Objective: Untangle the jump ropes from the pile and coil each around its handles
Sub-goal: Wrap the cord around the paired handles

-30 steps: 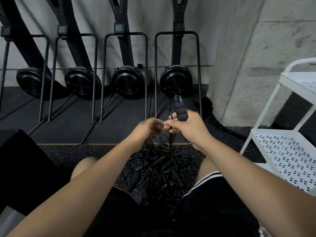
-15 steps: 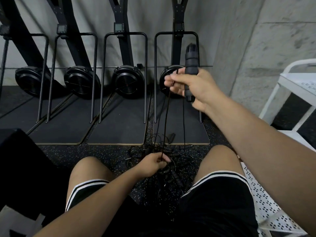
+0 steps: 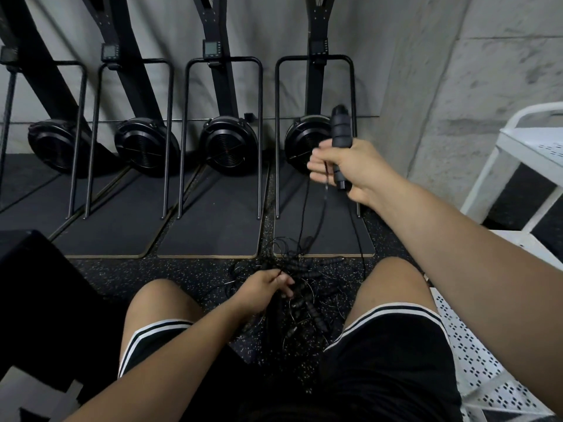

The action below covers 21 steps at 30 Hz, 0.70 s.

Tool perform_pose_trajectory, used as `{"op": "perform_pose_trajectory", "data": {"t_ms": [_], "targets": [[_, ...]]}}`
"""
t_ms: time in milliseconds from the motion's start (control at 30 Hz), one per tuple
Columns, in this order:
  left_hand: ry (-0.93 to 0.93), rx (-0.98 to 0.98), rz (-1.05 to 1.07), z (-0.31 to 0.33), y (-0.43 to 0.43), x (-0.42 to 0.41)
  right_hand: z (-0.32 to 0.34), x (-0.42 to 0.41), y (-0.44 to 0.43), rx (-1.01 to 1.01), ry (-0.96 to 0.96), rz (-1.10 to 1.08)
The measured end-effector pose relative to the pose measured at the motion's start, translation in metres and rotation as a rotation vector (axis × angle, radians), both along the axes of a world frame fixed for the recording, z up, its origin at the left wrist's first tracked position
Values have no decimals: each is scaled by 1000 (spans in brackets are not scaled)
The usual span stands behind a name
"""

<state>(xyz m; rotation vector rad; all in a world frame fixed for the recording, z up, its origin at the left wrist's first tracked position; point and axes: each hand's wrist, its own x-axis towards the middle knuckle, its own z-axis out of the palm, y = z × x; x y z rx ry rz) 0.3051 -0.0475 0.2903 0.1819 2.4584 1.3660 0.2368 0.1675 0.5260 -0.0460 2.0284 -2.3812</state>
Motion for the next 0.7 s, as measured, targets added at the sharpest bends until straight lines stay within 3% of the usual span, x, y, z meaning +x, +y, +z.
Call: {"op": "perform_pose_trajectory", "data": {"t_ms": [267,400,500,700], "targets": [[-82,470,144,44,10,-4,-90,23,9,246,-151,25],[-87,539,225,71,13,-6,-126,48,8,319,-168,4],[-66,593,271,85,15,-4,-141,79,3,369,-155,125],[37,611,398,98,22,15,-145,140,-4,77,-215,347]]}}
